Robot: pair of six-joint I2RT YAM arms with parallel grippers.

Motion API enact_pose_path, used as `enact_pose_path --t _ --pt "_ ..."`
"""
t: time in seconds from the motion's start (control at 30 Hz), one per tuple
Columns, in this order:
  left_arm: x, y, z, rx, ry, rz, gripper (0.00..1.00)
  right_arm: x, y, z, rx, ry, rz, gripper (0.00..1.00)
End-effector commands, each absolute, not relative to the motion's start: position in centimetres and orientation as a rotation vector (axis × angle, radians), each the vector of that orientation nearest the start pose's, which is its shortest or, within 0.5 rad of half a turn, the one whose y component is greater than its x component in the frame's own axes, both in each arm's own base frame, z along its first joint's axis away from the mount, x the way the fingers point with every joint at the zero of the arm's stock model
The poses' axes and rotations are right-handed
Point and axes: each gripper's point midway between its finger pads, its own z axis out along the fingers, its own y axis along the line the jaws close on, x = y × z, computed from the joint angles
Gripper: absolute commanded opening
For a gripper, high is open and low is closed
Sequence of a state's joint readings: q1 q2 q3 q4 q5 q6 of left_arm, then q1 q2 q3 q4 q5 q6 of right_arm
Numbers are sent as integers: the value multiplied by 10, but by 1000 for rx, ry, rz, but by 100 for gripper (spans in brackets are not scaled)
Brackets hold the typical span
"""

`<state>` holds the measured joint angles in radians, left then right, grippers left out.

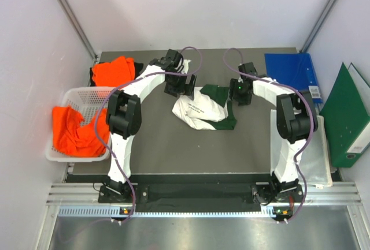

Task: Fold and stack the t-shirts
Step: Flatten out the tshirt

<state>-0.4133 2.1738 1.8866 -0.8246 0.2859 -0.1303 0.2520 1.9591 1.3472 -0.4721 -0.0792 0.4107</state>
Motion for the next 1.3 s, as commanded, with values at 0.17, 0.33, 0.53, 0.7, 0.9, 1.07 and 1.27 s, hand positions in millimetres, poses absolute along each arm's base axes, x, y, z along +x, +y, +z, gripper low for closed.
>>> enact_pose_path --t 0.17,0.33,0.53,0.7,0.9,1.07,1.27 --pt "426 -244 101 485 2654 -542 99 365 139 -21 -104 2953 -148 58" --pt "424 -243 101 486 2655 -540 99 358 154 -28 -279 2955 -281 53" --pt "424 -242 102 485 2652 -534 99 348 155 -30 -348 2978 -373 0" --pt "424 -240 102 487 2652 -518 99 367 144 14 -291 2843 -386 0" --pt "431 -231 103 448 2647 -437 99 408 121 113 -199 2580 -426 0" --pt "456 -189 125 247 2596 -167 99 435 67 201 11 2392 -473 0" --pt "484 -98 192 -216 2423 -109 99 444 -17 330 277 2078 -501 0"
